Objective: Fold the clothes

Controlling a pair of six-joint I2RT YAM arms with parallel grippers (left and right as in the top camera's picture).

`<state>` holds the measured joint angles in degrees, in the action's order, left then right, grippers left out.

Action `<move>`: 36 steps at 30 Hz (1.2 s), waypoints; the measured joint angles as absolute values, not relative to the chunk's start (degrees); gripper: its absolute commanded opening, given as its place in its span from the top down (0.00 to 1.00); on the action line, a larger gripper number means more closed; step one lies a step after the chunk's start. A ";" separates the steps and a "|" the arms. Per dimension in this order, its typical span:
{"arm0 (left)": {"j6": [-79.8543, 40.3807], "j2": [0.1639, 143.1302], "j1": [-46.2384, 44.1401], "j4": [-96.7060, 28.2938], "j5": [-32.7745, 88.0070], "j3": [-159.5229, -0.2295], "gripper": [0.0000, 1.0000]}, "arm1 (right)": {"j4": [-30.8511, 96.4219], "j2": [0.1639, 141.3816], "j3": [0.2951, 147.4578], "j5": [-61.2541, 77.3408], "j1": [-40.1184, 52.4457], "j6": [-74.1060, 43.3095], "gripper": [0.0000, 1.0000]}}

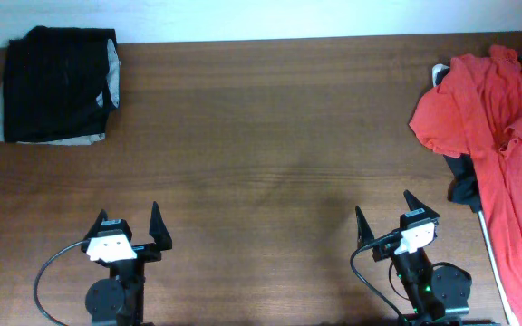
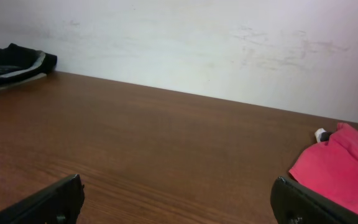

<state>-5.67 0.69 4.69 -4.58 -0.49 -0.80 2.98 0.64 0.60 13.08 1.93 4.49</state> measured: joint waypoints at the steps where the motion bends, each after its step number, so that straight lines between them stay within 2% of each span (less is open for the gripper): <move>1: -5.67 0.69 4.69 -4.58 -0.49 -0.78 0.01 | 3.01 0.64 0.60 13.08 1.93 4.47 0.01; 27: -5.67 0.69 4.69 -4.58 -0.49 -0.80 0.01 | 2.72 0.64 0.58 14.09 1.93 4.49 0.01; 29: -5.67 0.69 4.69 -4.58 -0.49 -0.80 0.01 | 2.13 0.64 0.60 19.49 1.91 4.43 0.01; 32: -5.67 0.69 4.69 -4.58 -0.51 -0.80 0.01 | -0.10 0.69 0.58 39.66 1.98 4.43 0.01; 34: -5.69 0.67 4.69 -4.58 -0.56 -0.80 0.01 | -16.73 0.62 0.69 53.17 1.98 2.90 0.01; 36: -5.69 0.69 4.69 -4.60 -0.73 -0.78 0.01 | -26.33 0.62 0.73 54.02 1.98 -2.04 0.01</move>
<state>-5.69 0.69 4.69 -4.60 -0.73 -0.78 -26.33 0.62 0.73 54.02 1.98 -2.04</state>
